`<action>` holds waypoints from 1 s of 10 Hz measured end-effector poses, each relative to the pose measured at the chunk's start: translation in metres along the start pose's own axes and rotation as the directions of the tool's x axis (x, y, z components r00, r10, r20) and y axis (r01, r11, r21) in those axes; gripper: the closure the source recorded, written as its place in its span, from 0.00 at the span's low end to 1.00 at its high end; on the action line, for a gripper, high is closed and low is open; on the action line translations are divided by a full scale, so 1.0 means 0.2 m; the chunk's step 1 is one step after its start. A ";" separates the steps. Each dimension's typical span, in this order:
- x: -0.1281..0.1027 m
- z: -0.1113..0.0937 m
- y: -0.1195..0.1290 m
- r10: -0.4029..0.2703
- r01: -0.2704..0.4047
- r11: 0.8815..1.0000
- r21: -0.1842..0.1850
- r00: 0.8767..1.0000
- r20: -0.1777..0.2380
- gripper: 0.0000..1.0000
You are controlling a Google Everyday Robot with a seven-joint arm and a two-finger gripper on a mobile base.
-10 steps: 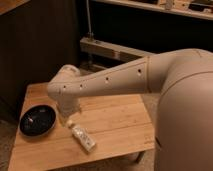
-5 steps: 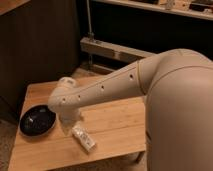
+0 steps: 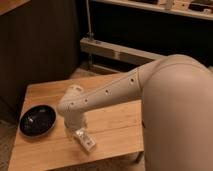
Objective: Place the bottle in the ceramic bowl
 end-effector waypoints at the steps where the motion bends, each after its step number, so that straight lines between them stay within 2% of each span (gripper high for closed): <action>1: 0.01 0.03 0.01 -0.005 0.005 1.000 -0.004 1.000 0.001 0.35; 4: 0.03 0.08 0.02 -0.004 0.004 1.000 0.001 1.000 0.005 0.35; 10: 0.04 0.14 -0.02 0.021 -0.021 0.998 0.054 1.000 0.005 0.35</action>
